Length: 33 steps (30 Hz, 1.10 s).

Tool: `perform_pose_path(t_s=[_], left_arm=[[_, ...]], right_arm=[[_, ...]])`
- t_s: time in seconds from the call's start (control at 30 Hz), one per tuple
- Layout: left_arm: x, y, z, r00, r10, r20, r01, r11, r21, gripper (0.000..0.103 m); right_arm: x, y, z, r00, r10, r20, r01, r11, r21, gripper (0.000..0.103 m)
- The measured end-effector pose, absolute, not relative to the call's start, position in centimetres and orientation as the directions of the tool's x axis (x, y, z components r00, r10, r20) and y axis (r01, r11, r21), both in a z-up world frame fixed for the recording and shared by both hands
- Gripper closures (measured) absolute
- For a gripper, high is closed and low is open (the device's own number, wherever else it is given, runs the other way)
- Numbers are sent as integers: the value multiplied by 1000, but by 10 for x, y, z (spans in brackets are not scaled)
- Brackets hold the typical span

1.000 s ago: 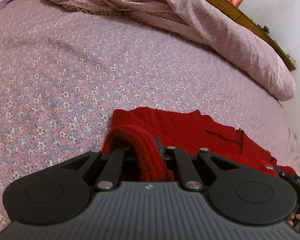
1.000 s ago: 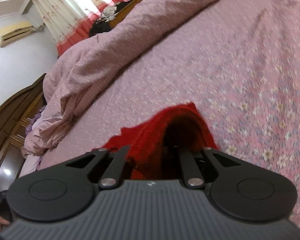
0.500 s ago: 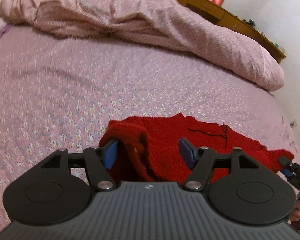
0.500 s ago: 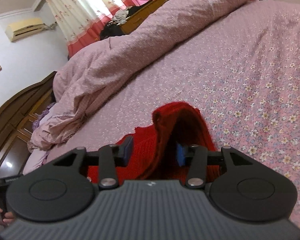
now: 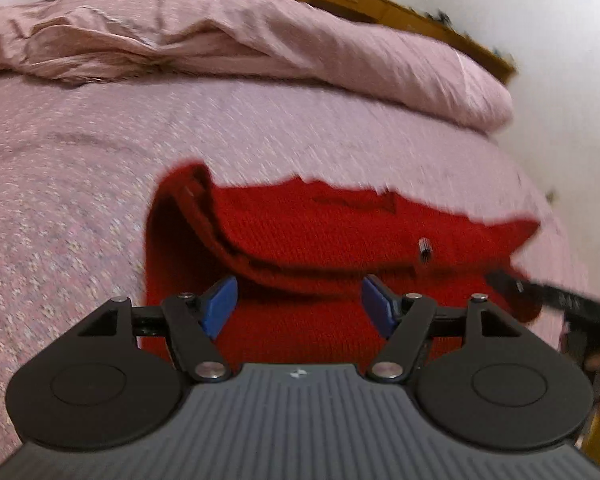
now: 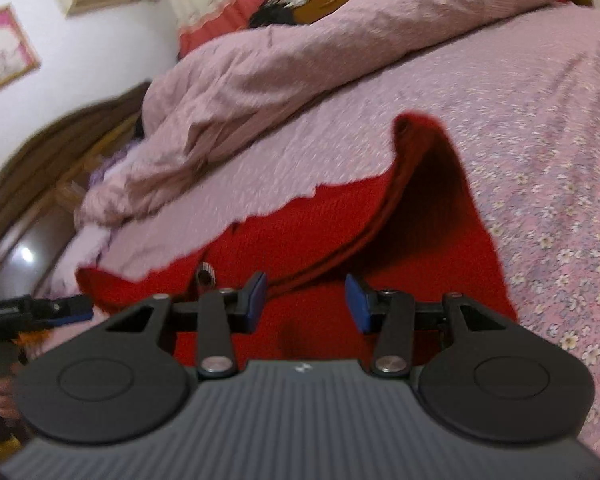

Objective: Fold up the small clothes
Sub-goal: 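Lower the hem onto the cardigan and open both grippers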

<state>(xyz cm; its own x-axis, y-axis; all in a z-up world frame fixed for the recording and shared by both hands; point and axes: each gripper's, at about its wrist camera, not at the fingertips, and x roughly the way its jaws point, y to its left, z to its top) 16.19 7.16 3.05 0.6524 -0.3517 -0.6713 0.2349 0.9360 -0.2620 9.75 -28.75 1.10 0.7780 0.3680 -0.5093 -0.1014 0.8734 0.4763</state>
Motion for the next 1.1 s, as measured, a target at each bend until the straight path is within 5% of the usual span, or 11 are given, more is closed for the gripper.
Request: perform_pose_path(t_s=[0.2,0.37,1.1], left_arm=[[164,46,-1,673,-206,-710,283,959,-10,31],[187,38,-6,716,-151,-682,260,964,60,31],[249,48,5,757,-24,-653,88,994,66,31]], right_arm=[[94,-260,6,793,283,-539,-172,954,247,57],[102,-248,7,815,225,-533,-183,974,132,58],[161,-282,9,877,80,-475,44,969,245,58]])
